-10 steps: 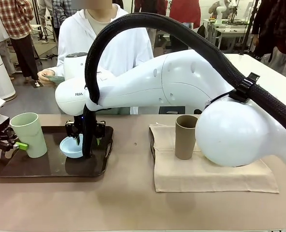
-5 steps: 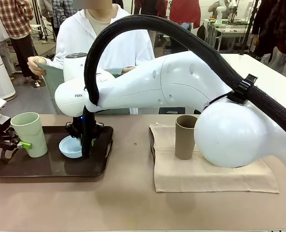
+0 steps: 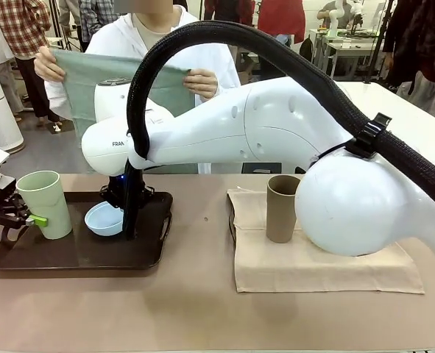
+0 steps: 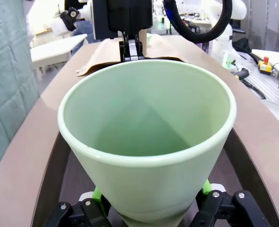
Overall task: Set up a tray with a mat and arrange the tableware.
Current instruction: Pick up the Picnic Bowl and Reusable plastic cup from the Handle tray in front of the human's position and hold them in the air.
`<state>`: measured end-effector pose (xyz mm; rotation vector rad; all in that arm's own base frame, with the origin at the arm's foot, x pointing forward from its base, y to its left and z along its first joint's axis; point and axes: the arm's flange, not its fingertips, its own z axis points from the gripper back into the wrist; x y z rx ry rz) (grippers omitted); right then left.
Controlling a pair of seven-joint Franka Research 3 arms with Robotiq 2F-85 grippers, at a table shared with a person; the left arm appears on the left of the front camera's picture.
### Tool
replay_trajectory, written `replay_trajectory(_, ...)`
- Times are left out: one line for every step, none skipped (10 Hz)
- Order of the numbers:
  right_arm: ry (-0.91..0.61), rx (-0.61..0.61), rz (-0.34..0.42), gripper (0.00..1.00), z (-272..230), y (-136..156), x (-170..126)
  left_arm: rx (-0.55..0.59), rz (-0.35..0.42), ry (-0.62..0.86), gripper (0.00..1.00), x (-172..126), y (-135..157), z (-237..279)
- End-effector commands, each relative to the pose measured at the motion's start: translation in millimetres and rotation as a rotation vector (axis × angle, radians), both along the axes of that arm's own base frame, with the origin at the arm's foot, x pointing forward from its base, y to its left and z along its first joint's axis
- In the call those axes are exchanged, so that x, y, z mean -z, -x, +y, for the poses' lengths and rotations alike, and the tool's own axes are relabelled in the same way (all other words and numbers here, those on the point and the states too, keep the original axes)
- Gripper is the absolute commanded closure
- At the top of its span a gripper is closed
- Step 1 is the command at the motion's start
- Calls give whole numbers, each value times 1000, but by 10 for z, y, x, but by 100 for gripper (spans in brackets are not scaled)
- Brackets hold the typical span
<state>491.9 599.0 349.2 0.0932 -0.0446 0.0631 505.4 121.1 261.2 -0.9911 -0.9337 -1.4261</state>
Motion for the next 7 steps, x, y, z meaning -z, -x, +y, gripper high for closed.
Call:
replay_trajectory(38,26,-42,100,39,-48,-3,-19,-18,8,100,-55,-5,15)
replay_trajectory(44,49,-36,100,-35,-28,-96,-8,-12,-13,72,-131,23,14)
replay_trajectory(27,54,-37,100,-154,50,-310,-15,17,-18,72,-344,89,25)
replay_trajectory(12,73,-71,100,-319,199,-650,-27,-32,-13,72,-724,233,63)
replay_trajectory(22,100,-103,100,-469,327,-954,-46,-42,2,72,-1083,363,94)
replay_trajectory(21,126,-131,100,-591,440,-1244,-59,-72,1,72,-1411,456,121)
replay_trajectory(28,136,-141,100,-663,559,-1517,-71,-105,-1,72,-1700,557,130)
